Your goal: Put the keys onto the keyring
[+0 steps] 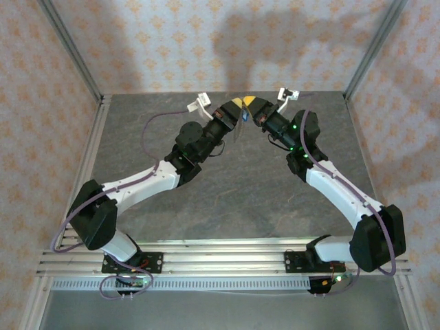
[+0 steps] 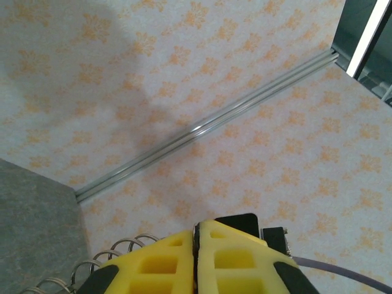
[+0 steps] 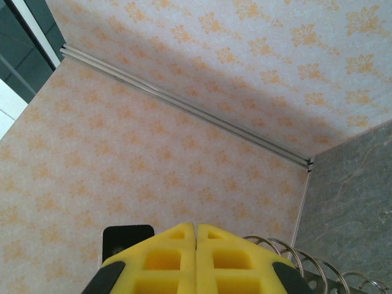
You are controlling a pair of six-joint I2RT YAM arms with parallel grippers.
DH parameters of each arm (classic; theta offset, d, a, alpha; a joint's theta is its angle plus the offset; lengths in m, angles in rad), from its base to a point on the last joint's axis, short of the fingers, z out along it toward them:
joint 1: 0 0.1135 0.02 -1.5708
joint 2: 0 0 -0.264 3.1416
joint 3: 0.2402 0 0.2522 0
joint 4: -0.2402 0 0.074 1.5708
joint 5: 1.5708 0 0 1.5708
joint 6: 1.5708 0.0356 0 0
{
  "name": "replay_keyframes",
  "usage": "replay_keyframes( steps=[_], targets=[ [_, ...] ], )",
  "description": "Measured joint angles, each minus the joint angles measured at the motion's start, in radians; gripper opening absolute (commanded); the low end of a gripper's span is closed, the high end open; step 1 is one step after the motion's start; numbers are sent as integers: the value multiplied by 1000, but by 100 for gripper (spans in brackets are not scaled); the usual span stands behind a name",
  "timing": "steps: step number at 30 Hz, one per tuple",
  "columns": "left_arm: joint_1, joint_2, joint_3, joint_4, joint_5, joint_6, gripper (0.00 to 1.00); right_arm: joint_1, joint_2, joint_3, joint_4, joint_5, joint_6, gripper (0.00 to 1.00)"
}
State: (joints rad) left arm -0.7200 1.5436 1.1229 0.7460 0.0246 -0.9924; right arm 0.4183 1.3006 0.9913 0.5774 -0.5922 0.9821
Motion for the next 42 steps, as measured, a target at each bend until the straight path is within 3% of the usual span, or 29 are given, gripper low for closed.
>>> replay_keyframes(
  steps=[6, 13, 23, 34, 42],
  targets=[
    [7, -25, 0, -47, 1, 27, 35, 0, 0, 0, -1, -11, -3, 0],
    [40, -52, 0, -79, 7, 34, 53, -7, 1, 0, -1, -19, -3, 0],
    [140, -61, 45, -251, 121, 76, 63, -66, 35, 12, -5, -87, -3, 0],
    [301, 6, 330, -516, 446, 165, 68, -153, 143, 140, -12, -266, -15, 0],
    [328, 147, 523, -719, 642, 247, 67, -166, 248, 230, -16, -378, -26, 0]
  ],
)
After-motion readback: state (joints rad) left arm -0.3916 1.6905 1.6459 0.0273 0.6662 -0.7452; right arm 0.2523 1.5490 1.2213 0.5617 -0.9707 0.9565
